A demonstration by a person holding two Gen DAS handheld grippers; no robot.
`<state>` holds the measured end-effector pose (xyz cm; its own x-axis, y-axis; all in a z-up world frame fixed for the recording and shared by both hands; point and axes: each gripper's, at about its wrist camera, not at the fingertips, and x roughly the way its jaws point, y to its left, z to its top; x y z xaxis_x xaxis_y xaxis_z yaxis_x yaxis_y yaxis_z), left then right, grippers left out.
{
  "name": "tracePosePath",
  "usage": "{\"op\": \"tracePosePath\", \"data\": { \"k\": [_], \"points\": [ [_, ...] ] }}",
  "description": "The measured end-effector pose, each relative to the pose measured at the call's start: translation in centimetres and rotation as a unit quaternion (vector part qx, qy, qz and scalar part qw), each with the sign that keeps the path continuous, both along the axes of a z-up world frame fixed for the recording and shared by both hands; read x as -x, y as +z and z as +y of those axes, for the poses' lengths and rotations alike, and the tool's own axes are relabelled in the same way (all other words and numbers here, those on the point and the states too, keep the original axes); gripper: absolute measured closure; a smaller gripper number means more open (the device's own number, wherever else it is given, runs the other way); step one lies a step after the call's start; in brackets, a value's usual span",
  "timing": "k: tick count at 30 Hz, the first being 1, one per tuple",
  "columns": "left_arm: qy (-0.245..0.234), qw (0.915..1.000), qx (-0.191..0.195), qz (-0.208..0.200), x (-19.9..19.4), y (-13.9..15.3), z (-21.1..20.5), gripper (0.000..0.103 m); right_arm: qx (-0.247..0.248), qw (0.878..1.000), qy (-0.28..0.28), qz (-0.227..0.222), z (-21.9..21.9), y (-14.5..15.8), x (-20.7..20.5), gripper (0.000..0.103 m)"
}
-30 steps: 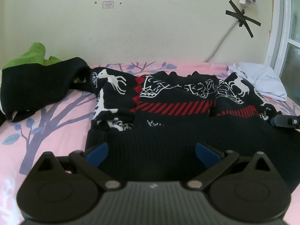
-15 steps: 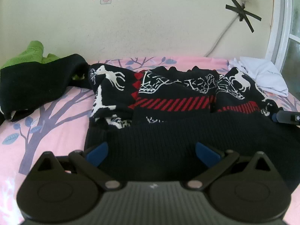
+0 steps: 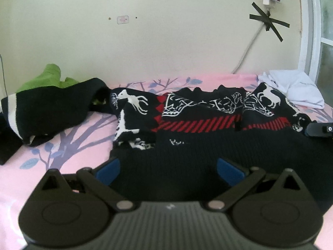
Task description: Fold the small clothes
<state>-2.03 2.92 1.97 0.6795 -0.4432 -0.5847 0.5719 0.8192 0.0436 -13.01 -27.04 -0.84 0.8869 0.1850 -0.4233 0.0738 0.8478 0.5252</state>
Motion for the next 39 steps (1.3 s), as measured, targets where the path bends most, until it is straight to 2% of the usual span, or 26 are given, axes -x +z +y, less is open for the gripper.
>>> {"op": "tracePosePath", "data": {
  "k": [7,12,22,39],
  "points": [
    [0.045,0.9982,0.017,0.035,-1.6,-0.1,1.1,0.0,0.0,1.0,0.0,0.0,0.0,0.0,0.0,0.043],
    [0.076,0.9946,0.012,0.07,-3.0,-0.6,1.3,0.0,0.0,1.0,0.0,0.0,0.0,0.0,0.0,0.043],
    [0.064,0.9932,0.032,0.092,-3.4,-0.8,1.8,0.0,-0.001,1.0,0.001,-0.001,-0.1,0.0,0.0,0.042],
    [0.065,0.9938,0.028,0.085,-3.2,-0.7,1.6,0.0,-0.001,1.0,0.002,-0.002,-0.1,-0.1,0.0,0.042]
  ]
}}
